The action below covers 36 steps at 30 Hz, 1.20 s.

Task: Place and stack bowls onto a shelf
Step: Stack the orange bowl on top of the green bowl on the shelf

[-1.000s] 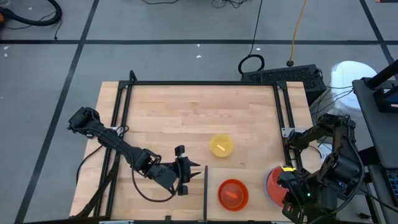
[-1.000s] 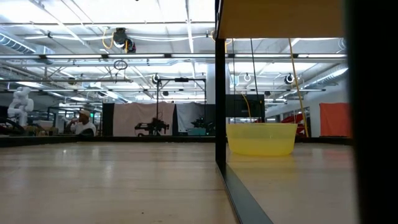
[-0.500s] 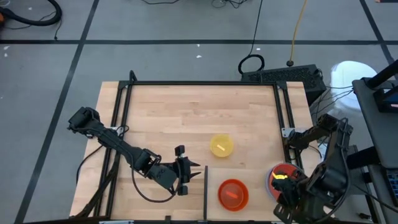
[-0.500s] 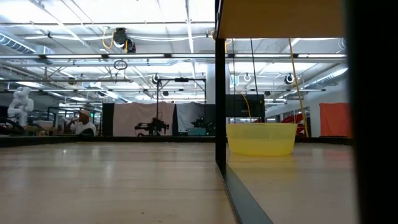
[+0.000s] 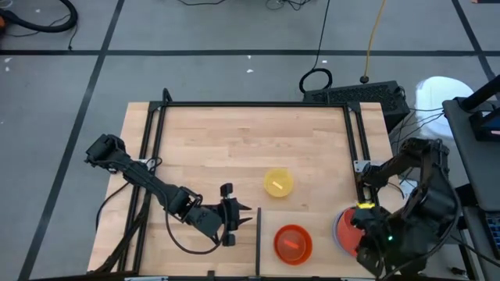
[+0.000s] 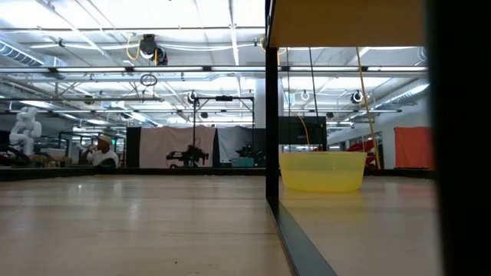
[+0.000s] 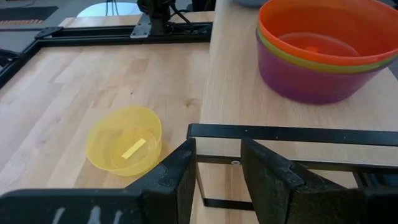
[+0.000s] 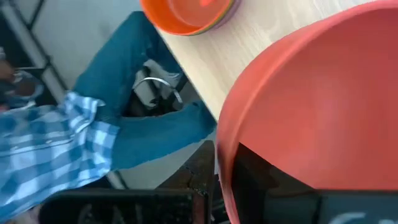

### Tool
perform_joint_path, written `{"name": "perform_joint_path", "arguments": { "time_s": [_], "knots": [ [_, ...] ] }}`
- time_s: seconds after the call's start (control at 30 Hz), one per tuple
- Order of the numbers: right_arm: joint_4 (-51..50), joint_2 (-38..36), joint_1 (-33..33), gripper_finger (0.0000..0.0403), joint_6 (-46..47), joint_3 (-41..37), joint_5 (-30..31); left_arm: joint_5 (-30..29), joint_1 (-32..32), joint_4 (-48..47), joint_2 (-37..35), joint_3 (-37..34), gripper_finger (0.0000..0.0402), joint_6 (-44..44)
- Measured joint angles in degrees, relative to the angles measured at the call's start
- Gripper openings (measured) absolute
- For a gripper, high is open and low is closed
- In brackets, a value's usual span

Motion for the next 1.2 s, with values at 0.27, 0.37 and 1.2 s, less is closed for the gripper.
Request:
{"name": "perform_joint_path", "arguments": {
  "time_s": [0.27,0.37,1.2],
  "knots": [
    [1.0,-5.5,0.2,0.0038,-8.3,0.2,3.3,2.4,-0.1,0.0,0.0,0.0,0.0131,-1.1],
    [1.0,-6.8,0.6,0.0038,-13.5,0.1,6.9,2.4,-0.3,0.0,0.0,0.0,0.0131,-1.5],
    [65.9,-8.6,7.1,0.0001,-66.9,-40.4,51.0,2.3,-0.8,0.0,0.0,0.0,0.0131,-2.1]
  ]
}}
